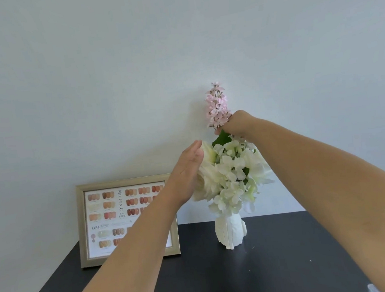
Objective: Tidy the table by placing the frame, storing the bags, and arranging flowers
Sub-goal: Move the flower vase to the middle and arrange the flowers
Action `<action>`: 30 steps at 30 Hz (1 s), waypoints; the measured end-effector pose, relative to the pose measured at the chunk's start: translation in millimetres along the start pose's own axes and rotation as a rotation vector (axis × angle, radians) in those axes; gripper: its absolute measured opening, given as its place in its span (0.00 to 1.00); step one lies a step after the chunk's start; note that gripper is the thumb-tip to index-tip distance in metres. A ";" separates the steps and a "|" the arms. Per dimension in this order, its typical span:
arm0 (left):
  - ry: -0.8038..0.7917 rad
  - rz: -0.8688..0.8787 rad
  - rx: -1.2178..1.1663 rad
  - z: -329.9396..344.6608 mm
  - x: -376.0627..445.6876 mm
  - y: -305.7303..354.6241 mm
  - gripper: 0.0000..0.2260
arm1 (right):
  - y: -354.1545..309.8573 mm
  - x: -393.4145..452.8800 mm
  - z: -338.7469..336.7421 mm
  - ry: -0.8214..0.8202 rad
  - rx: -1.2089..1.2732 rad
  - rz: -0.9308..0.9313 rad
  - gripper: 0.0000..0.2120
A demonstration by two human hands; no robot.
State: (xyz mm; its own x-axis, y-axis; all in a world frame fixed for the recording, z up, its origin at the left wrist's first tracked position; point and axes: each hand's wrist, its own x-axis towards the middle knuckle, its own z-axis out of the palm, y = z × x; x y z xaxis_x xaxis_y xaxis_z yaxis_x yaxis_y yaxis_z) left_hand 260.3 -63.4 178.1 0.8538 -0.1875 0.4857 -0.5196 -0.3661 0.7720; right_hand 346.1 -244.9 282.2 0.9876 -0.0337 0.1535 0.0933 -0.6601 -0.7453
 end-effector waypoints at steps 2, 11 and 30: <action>0.001 0.004 -0.014 0.8 -0.7 2.2 0.24 | 3.2 4.7 3.5 -0.012 -0.018 0.005 0.11; -0.005 0.059 0.032 6.9 -2.9 6.8 0.24 | 4.7 10.4 21.8 -0.038 -0.255 -0.059 0.01; 0.027 0.031 0.024 7.2 -4.1 9.0 0.23 | -3.0 -5.3 15.2 -0.062 -0.302 -0.038 0.12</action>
State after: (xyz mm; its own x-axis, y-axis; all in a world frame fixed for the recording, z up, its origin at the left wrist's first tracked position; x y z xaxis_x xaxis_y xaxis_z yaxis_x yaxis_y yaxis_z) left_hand 252.4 -72.5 180.1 0.8357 -0.1748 0.5207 -0.5449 -0.3823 0.7463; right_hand 342.6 -231.3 273.8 0.9907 0.0349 0.1312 0.0979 -0.8536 -0.5117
